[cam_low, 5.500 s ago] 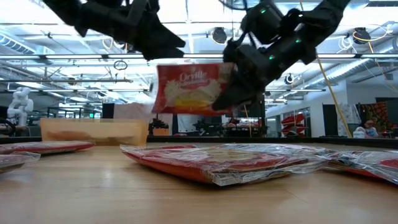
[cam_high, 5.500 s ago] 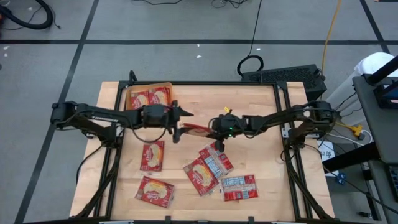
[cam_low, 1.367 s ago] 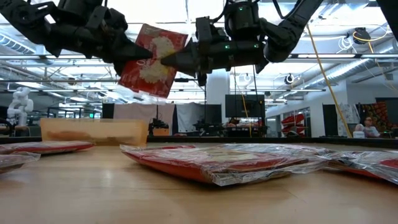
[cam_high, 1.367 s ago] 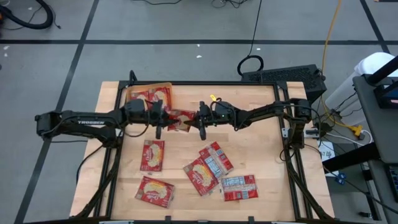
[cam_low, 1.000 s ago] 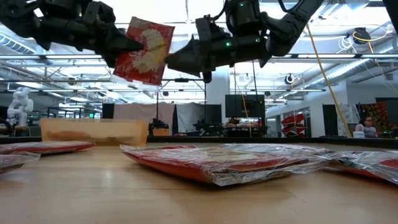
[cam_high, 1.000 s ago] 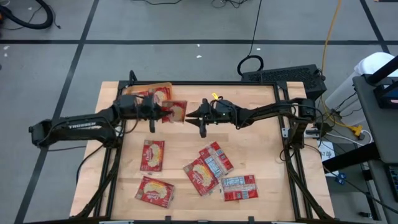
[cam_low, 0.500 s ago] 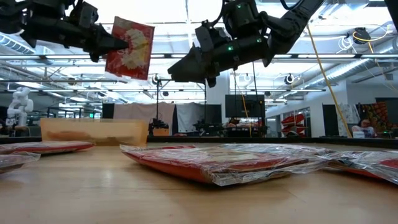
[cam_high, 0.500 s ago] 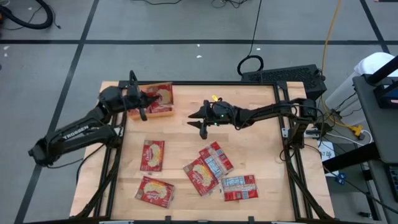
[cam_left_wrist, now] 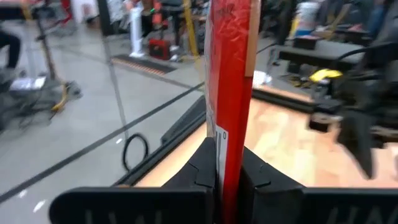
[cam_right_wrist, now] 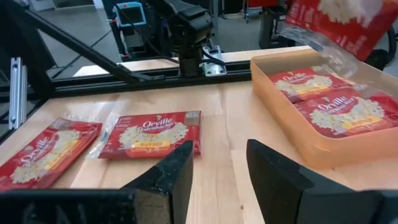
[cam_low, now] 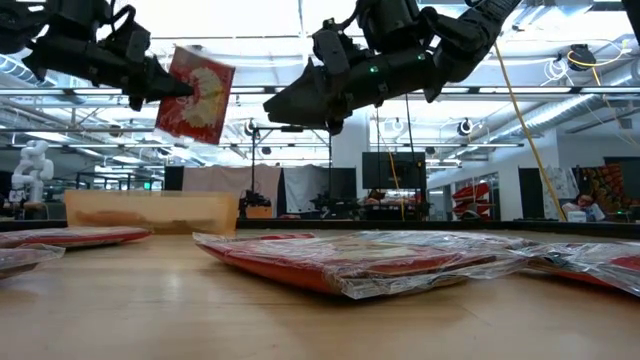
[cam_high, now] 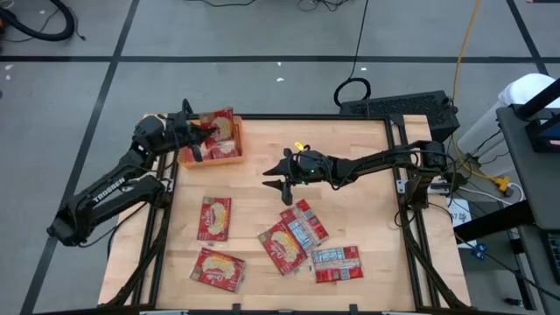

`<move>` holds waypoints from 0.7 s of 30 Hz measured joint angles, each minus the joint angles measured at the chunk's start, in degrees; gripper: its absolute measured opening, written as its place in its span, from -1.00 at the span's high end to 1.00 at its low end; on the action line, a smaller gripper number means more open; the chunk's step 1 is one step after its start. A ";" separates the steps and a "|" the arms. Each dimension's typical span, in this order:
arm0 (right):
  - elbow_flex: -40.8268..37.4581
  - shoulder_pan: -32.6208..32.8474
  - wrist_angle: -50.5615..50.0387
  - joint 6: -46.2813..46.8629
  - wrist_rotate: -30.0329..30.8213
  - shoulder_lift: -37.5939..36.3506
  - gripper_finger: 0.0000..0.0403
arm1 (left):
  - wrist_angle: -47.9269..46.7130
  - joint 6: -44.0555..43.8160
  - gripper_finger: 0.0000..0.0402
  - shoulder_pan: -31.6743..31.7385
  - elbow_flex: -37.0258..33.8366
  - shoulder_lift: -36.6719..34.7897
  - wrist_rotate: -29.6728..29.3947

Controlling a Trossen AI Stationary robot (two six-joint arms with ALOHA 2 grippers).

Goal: Sort popcorn bags into baskets
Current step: Put the red popcorn bag into the orange bin

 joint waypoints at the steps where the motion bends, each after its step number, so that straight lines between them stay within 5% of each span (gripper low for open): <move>1: 0.00 0.10 -0.30 -0.43 0.00 0.00 0.29 | -0.89 -0.03 0.88 1.05 0.00 -0.02 -0.05; 10: 0.00 0.24 -3.35 -0.97 -0.02 0.00 0.29 | -10.11 -0.68 0.93 6.65 -0.02 -0.93 -0.25; 15: 0.00 0.24 -3.86 -3.51 -0.02 0.00 0.29 | -16.24 -3.52 0.89 8.69 -0.04 -3.16 -7.77; 21: 0.00 0.15 -3.86 -4.29 -0.02 0.00 0.29 | -22.81 -3.79 0.83 9.90 -0.04 -5.46 -9.24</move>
